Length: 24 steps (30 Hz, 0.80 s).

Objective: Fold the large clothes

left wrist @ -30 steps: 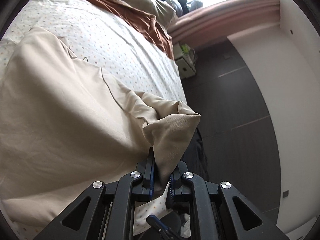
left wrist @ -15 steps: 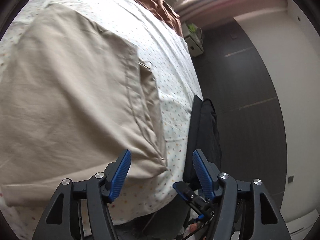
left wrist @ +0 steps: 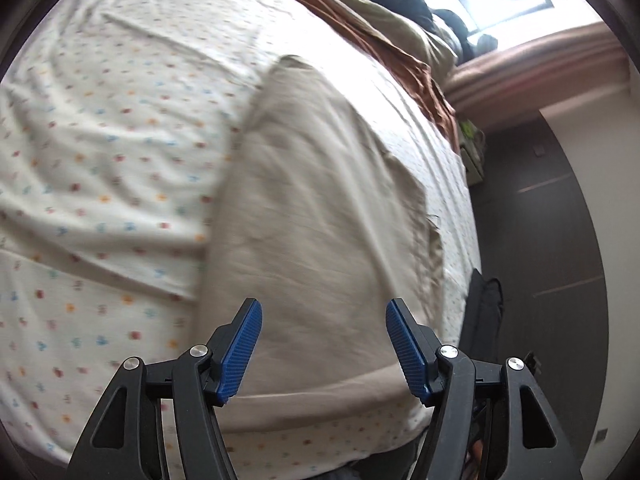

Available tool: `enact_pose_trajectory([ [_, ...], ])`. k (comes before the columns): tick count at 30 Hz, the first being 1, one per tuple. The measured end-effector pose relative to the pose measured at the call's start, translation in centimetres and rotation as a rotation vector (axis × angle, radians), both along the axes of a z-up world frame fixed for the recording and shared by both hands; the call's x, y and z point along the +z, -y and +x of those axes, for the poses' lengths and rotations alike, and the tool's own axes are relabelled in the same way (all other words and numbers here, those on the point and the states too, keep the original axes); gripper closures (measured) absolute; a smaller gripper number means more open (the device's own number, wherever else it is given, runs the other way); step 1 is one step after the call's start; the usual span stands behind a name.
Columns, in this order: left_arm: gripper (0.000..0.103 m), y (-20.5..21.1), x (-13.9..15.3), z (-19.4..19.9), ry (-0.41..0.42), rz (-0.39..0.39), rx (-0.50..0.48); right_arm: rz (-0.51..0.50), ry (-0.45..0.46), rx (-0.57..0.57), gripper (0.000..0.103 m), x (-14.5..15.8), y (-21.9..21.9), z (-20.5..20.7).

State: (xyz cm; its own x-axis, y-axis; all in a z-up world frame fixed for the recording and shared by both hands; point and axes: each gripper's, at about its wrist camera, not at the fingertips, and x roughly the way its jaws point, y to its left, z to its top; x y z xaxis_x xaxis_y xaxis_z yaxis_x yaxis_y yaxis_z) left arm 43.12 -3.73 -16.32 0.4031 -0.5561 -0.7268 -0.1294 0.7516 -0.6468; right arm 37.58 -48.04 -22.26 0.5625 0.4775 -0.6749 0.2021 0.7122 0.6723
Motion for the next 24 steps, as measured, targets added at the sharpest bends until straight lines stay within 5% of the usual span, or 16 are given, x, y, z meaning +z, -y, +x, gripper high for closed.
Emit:
enact_pose_trajectory([
  [9, 0.037, -5.2, -4.2, -2.0, -0.074, -0.007, 0.124, 0.034, -0.073, 0.169, 0.046, -0.9, -1.1, 6.6],
  [21, 0.037, -4.2, -5.8, -1.1, -0.09, -0.032, 0.09, -0.066, -0.11, 0.27, 0.047, -0.9, -3.7, 14.1],
  [24, 0.037, -3.9, -5.9, -0.6, -0.092, -0.042, 0.083, -0.103, -0.124, 0.246, 0.067, -1.3, -4.2, 15.5],
])
